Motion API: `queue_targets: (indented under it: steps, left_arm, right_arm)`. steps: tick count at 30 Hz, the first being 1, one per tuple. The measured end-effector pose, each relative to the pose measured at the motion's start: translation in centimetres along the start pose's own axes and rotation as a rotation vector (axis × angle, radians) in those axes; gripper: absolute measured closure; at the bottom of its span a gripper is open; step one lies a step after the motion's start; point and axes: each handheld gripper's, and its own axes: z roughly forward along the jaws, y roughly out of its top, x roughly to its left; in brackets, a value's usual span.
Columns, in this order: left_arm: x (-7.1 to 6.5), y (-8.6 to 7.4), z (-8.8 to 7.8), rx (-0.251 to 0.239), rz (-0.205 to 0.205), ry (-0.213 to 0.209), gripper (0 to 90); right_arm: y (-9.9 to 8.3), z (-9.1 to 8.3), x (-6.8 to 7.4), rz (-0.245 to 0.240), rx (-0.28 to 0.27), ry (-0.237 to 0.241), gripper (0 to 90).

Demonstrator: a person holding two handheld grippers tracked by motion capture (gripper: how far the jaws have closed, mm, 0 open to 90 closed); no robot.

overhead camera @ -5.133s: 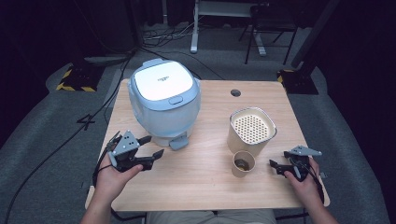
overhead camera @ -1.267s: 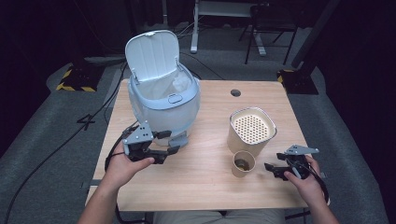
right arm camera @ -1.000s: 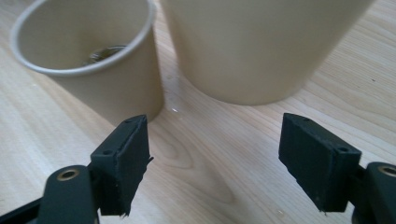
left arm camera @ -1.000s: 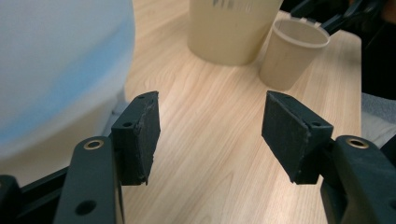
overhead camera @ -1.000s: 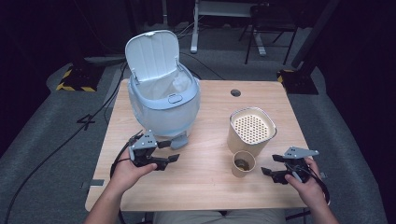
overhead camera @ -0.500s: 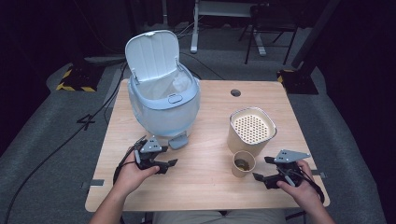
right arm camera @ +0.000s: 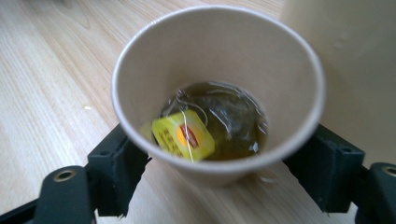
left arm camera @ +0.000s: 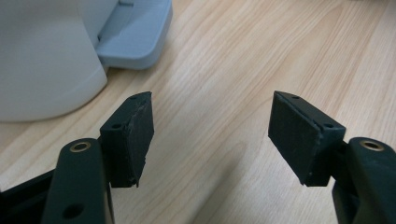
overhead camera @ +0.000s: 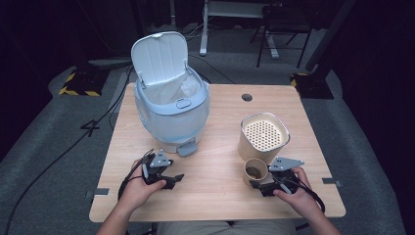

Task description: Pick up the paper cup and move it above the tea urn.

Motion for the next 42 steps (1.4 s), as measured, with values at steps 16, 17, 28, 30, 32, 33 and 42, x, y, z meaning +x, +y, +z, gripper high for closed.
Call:
queue_targets:
  steps: [16,17,28,30,32,33,42]
  left_arm:
    - [0.7,-1.5,1.4,0.058,0.030,0.029,27.1]
    - [0.7,-1.5,1.4,0.058,0.030,0.029,26.8]
    - [0.8,-1.8,1.5,0.039,0.042,0.016,24.4]
    - [0.8,-1.8,1.5,0.039,0.039,0.016,24.5]
    - [0.8,-1.8,1.5,0.038,0.039,0.017,24.5]
    - [0.8,-1.8,1.5,0.038,0.039,0.017,24.4]
    - [0.8,-1.8,1.5,0.039,0.037,0.017,24.5]
  right_arm:
    - [-0.5,1.4,-0.3,0.008,-0.070,0.032,27.2]
    - [-0.5,1.4,-0.3,0.008,-0.070,0.032,27.2]
    - [0.1,-0.5,0.0,-0.037,-0.111,0.075,28.5]
    - [0.2,-0.8,0.1,-0.041,-0.115,0.080,28.5]
    - [0.6,-1.8,0.3,-0.049,-0.132,0.090,28.5]
    - [0.6,-1.8,0.3,-0.049,-0.132,0.090,28.5]
    - [2.4,-4.2,0.9,-0.074,-0.176,0.119,28.6]
